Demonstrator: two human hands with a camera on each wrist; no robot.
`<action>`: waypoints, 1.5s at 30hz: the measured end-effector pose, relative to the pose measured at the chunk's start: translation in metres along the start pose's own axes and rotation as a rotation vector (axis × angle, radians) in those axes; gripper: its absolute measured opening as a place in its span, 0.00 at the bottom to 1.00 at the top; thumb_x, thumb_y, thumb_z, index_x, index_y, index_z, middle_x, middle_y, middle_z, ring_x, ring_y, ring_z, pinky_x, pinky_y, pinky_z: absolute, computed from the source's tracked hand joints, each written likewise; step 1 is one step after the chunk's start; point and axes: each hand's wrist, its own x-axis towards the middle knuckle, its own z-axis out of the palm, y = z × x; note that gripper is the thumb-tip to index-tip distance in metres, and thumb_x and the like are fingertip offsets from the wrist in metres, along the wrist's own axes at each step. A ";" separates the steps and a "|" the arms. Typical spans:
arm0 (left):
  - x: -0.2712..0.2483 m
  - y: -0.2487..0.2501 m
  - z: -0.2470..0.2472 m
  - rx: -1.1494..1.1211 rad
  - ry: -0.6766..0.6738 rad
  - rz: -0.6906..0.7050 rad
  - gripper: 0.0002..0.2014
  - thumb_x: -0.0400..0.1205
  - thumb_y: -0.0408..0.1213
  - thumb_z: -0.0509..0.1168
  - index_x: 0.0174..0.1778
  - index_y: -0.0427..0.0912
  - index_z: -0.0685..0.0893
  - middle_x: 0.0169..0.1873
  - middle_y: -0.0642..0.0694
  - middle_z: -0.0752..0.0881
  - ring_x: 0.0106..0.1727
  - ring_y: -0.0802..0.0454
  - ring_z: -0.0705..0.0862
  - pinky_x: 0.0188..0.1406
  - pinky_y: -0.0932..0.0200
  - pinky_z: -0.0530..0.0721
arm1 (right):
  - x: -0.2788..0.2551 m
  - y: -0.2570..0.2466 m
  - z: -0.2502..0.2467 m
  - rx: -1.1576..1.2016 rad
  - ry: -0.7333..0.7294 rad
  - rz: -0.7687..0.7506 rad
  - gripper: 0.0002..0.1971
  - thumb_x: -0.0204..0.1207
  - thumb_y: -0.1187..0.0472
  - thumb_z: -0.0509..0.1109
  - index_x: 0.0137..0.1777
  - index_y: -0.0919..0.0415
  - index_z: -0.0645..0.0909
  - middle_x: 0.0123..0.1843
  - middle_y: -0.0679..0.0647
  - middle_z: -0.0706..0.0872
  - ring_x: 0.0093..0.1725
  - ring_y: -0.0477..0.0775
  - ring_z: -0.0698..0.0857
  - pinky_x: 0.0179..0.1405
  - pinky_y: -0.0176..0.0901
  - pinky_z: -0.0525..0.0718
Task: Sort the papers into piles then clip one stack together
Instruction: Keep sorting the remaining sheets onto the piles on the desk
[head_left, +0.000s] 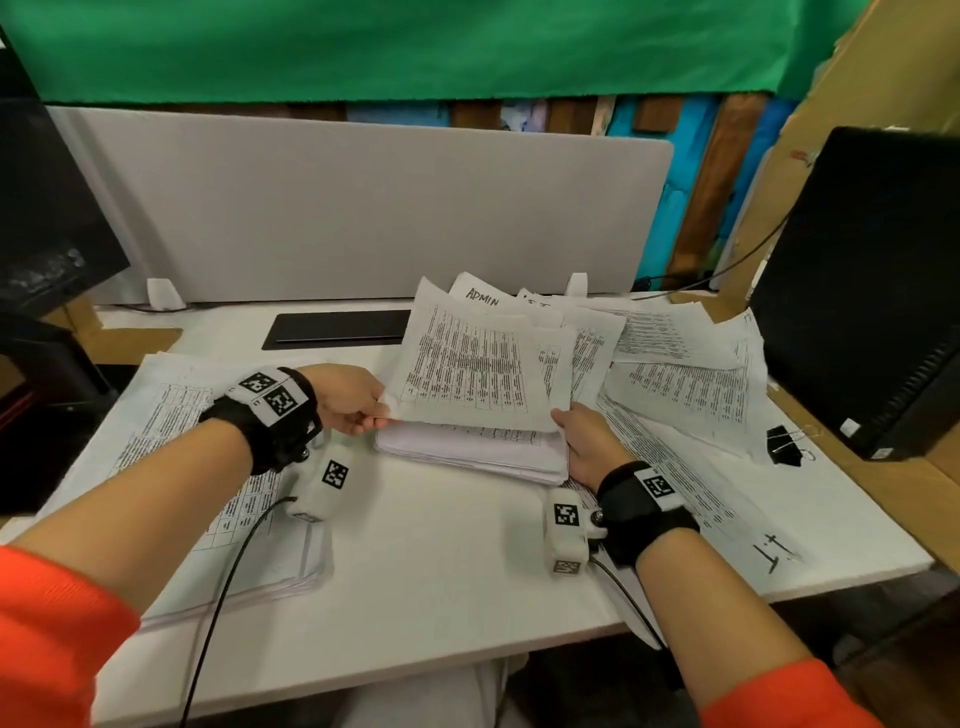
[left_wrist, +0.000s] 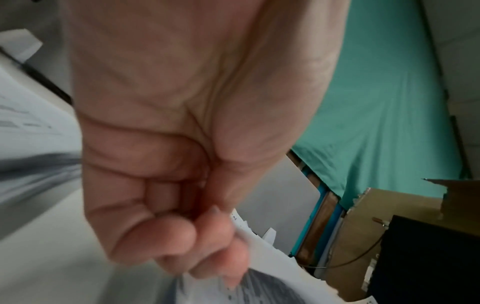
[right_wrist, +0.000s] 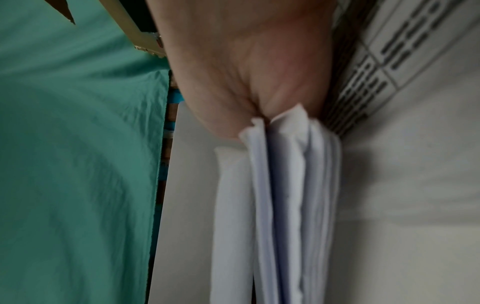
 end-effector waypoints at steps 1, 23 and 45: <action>0.001 -0.001 -0.001 0.032 0.014 -0.002 0.13 0.86 0.25 0.56 0.35 0.36 0.74 0.32 0.43 0.80 0.29 0.55 0.74 0.24 0.69 0.77 | -0.001 0.000 0.000 0.001 0.002 0.012 0.11 0.85 0.72 0.57 0.62 0.69 0.77 0.60 0.63 0.86 0.57 0.63 0.86 0.52 0.51 0.89; 0.019 0.017 0.026 -0.238 0.294 0.287 0.17 0.85 0.52 0.58 0.59 0.42 0.78 0.41 0.46 0.83 0.43 0.49 0.80 0.51 0.55 0.75 | -0.022 -0.020 0.006 -0.073 -0.135 -0.226 0.20 0.84 0.69 0.64 0.72 0.52 0.74 0.69 0.56 0.85 0.67 0.59 0.85 0.71 0.64 0.79; -0.067 0.066 0.006 -0.611 0.351 0.870 0.16 0.77 0.37 0.69 0.60 0.53 0.79 0.58 0.53 0.86 0.62 0.55 0.84 0.67 0.53 0.79 | -0.073 -0.112 0.056 -0.051 -0.099 -0.630 0.49 0.59 0.37 0.82 0.78 0.60 0.70 0.72 0.52 0.82 0.71 0.52 0.82 0.73 0.58 0.78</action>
